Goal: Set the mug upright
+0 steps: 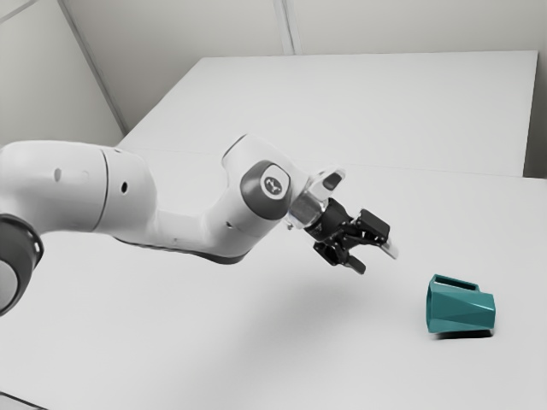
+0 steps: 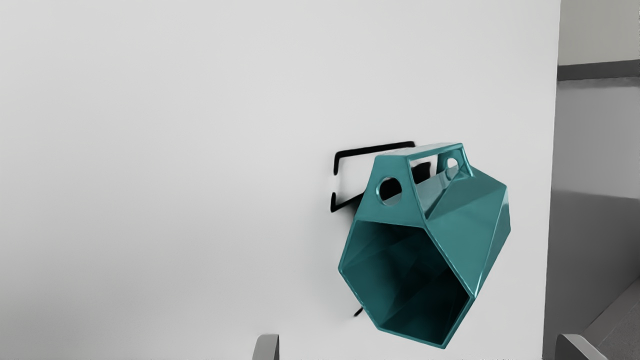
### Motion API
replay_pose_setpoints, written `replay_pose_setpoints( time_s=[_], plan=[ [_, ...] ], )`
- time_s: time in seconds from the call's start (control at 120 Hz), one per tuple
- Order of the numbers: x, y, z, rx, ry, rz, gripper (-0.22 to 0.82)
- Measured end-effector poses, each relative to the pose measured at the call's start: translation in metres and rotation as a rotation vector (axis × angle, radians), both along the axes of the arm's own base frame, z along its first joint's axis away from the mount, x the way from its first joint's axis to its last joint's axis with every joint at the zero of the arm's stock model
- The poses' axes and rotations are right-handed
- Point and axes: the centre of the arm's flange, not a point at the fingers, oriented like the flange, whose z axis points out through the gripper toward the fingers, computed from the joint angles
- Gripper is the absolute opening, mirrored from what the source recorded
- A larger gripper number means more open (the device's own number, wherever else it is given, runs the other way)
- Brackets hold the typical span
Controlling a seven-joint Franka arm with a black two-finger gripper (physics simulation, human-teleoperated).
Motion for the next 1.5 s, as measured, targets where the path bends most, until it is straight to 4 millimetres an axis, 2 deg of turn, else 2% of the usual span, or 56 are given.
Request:
replay_pose_setpoints(
  time_s=[0.125, 0.2, 0.408, 0.625, 0.75, 0.992, 1.033, 1.167, 1.25, 1.367, 1.5],
  plan=[
    [-0.027, -0.034, -0.011, -0.038, 0.009, 0.002, 0.60],
    [-0.036, -0.052, -0.013, -0.052, -0.007, 0.005, 0.60],
    [-0.025, -0.068, -0.024, -0.081, -0.032, 0.053, 0.60],
    [-0.035, -0.091, -0.042, -0.137, 0.022, 0.107, 0.60],
    [-0.029, -0.099, -0.053, -0.159, 0.041, 0.134, 0.60],
    [-0.024, -0.111, -0.057, -0.192, 0.051, 0.157, 0.60],
    [-0.024, -0.112, -0.059, -0.195, 0.056, 0.160, 0.55],
    [-0.024, -0.113, -0.062, -0.198, 0.061, 0.165, 0.21],
    [-0.019, -0.114, -0.056, -0.207, 0.047, 0.162, 0.06],
    [-0.018, -0.120, -0.048, -0.218, 0.024, 0.148, -0.06],
    [-0.018, -0.123, -0.044, -0.222, 0.009, 0.136, -0.12]
  ],
)
